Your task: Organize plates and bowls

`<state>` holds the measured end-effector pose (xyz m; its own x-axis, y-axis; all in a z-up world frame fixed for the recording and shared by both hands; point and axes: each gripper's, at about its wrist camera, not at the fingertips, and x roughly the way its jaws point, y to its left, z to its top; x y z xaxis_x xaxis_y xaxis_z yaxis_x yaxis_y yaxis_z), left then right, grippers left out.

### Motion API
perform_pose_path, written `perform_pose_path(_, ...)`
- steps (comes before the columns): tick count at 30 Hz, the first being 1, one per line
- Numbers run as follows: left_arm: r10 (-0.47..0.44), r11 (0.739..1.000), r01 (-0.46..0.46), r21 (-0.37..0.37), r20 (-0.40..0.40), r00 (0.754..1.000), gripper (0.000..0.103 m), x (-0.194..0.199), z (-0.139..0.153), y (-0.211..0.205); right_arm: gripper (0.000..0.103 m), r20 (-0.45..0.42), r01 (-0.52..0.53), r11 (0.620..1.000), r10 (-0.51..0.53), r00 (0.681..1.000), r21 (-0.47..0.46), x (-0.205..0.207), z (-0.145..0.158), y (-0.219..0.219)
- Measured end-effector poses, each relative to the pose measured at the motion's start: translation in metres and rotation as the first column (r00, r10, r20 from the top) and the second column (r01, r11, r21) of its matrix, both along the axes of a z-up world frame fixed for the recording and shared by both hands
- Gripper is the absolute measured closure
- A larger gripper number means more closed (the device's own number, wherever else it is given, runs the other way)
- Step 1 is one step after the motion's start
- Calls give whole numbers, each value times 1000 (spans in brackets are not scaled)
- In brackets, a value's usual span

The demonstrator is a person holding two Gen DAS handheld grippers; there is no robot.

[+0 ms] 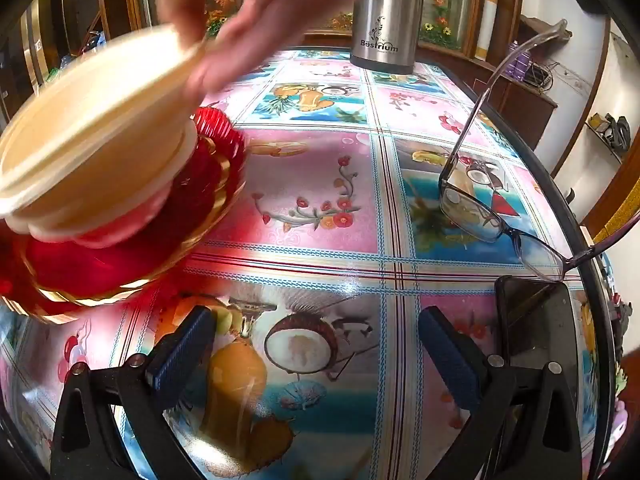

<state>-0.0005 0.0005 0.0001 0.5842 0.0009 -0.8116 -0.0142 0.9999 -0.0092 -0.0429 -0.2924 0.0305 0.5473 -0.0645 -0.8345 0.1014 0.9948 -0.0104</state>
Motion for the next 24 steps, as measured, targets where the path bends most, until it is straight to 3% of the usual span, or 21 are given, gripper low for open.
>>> perform_pose_path(24,11,1000,-11,0,-1,1000,0,4,-1,9,1,0,0,1000,0,1000,1,0,2,0)
